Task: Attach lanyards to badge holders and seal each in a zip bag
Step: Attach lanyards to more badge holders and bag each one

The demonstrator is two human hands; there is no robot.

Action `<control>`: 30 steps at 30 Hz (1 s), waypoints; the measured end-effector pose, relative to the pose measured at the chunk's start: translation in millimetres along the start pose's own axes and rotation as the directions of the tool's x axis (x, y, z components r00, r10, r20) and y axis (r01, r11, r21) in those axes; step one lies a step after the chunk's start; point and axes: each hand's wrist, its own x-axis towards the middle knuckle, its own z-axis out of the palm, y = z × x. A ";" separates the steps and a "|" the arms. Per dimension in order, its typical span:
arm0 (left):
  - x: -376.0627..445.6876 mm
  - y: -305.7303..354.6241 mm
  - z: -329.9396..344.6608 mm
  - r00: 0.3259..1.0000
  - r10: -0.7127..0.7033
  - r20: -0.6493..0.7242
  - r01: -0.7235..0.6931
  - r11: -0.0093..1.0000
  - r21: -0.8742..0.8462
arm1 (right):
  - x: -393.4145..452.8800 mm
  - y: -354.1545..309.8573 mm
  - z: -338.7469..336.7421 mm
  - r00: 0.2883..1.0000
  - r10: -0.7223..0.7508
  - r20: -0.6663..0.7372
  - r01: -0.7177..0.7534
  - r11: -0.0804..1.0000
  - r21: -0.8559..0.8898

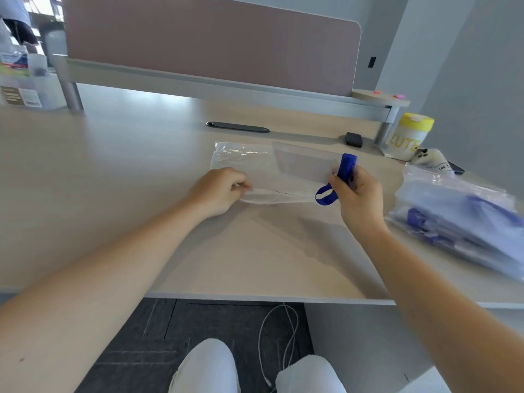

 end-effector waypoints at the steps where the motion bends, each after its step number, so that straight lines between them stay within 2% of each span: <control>1: 0.7 1.9 0.3 1.000 0.000 -0.023 0.000 1.000 -0.008 | 0.2 1.1 -1.7 1.000 0.005 -0.006 -0.005 1.000 0.003; 7: 0.1 8.1 0.6 0.989 0.012 -0.147 -0.027 0.995 -0.099 | 0.5 1.4 -8.0 1.000 0.006 -0.010 -0.006 1.000 -0.001; 12: -1.0 7.5 0.2 0.981 0.056 -0.183 -0.064 0.997 -0.040 | 0.1 -0.7 -13.0 1.000 -0.013 -0.017 0.014 0.998 0.059; 15: -0.2 8.7 0.6 0.982 0.036 -0.186 -0.052 0.995 -0.083 | -1.2 -0.5 -15.0 1.000 -0.008 0.004 0.007 0.993 0.114; 20: 1.5 12.6 -0.4 0.988 -0.005 -0.152 -0.024 0.981 -0.190 | -4.6 1.7 -15.6 0.994 -0.073 0.079 0.068 0.996 0.065; 26: 2.4 17.9 -2.8 0.992 -0.003 -0.129 -0.035 0.958 -0.286 | -4.2 -2.8 -11.7 0.992 -0.122 0.032 0.124 0.991 -0.058; 30: 2.2 22.3 -2.8 0.996 -0.002 -0.086 -0.027 0.940 -0.340 | -3.8 -6.1 -8.9 0.973 -0.224 0.049 0.230 0.960 -0.159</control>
